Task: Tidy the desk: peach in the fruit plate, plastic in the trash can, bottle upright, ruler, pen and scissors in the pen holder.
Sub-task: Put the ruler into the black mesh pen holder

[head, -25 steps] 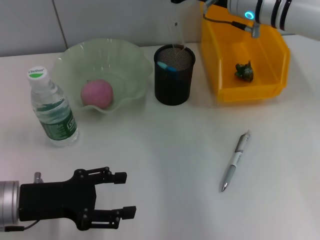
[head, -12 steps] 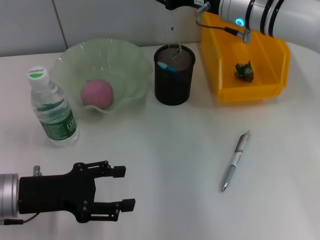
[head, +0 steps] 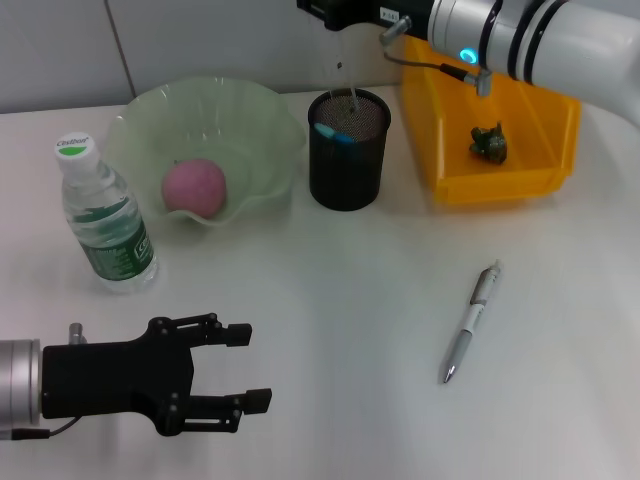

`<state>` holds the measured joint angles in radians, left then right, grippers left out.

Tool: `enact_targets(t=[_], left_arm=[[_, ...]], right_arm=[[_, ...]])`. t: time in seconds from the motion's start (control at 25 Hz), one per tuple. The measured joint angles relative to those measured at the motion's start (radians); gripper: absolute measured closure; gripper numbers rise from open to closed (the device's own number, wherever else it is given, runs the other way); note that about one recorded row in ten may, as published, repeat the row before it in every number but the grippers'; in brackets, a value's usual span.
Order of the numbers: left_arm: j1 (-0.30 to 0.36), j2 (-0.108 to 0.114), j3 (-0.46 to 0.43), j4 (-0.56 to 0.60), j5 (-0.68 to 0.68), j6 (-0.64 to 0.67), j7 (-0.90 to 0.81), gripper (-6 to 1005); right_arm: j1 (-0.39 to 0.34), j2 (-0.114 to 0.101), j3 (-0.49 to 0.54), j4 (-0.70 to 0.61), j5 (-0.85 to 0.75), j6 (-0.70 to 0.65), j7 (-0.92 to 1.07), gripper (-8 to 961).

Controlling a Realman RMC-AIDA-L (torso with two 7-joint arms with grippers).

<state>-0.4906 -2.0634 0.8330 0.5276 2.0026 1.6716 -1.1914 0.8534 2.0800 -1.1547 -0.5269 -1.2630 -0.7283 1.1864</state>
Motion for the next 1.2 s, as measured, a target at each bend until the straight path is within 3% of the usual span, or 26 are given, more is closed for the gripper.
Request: enact_targets(t=[0.48,1.2], left_arm=[[-0.010,-0.003,0.025,-0.007,0.002,-0.034,0.009,180],[-0.001,-0.003,0.037,-0.009,0.002,-0.037,0.044,179]], right_arm=[[0.048,0.002,0.007,0.079,0.028,0.038,-0.024,516],[0.049,0.004,-0.003,0.085,0.023,0.062,-0.049,506]])
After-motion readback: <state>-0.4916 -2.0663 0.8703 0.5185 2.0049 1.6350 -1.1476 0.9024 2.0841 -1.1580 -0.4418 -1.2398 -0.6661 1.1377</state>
